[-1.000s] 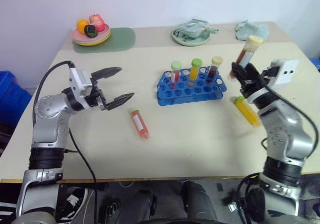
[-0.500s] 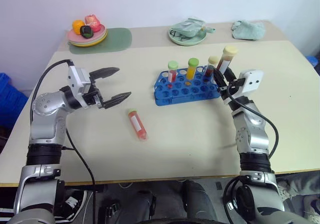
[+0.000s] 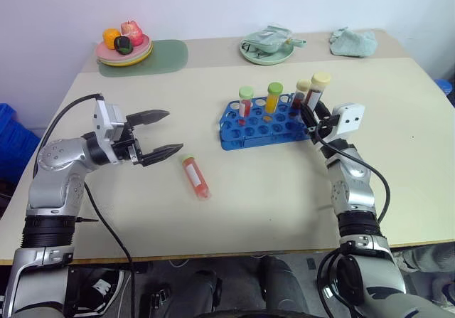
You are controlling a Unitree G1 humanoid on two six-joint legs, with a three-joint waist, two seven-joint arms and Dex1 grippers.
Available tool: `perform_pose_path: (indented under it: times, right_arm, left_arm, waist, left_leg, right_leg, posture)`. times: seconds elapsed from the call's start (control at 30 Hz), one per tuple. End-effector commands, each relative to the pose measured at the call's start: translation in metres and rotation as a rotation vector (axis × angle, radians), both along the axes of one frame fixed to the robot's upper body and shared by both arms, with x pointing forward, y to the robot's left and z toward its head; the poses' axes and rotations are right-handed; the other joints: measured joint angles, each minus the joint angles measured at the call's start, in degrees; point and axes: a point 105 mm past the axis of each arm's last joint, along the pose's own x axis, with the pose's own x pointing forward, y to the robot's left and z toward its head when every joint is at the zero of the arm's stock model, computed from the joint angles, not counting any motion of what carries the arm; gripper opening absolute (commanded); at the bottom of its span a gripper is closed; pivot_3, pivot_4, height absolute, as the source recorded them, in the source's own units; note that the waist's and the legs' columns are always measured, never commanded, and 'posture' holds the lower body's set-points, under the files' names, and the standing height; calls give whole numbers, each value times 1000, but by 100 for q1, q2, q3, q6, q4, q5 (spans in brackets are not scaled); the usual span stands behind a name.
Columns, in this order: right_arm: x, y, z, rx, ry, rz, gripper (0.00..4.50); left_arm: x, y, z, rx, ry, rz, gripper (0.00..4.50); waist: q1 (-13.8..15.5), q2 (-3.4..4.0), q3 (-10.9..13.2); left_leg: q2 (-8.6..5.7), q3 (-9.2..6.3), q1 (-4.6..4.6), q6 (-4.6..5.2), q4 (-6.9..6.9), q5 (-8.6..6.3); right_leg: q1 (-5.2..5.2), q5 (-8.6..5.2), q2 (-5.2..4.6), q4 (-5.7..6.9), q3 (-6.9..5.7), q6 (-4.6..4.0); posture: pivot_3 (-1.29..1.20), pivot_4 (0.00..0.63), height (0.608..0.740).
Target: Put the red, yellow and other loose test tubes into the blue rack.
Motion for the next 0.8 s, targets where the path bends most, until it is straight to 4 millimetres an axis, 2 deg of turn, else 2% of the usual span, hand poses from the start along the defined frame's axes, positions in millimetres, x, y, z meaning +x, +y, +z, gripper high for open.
perform_pose_path:
  times: [0.03, 0.5, 0.8]
  right_arm:
    - [0, 0, 13, -24, -57, -4, 1236]
    - [-5, -10, 6, -40, -40, -47, 1236]
    - [-3, -1, 2, -41, -33, -27, 1236]
  left_arm:
    - [-2, 2, 16, -6, -71, 6, 4500]
    - [-2, 3, 21, -8, -88, 11, 4500]
    - [0, 4, 22, -7, -93, 12, 4500]
  waist:
    - [-1, 0, 0]
    - [3, 0, 0]
    - [-3, 0, 0]
  left_leg:
    - [0, 0, 0, 0, 0, 0]
    - [0, 0, 0, 0, 0, 0]
    - [0, 0, 1, 0, 0, 0]
  right_leg:
    - [0, 0, 0, 0, 0, 0]
    - [0, 0, 0, 0, 0, 0]
    - [0, 0, 0, 0, 0, 0]
  posture:
    - [0, 150, 740]
    - [0, 150, 740]
    - [0, 150, 740]
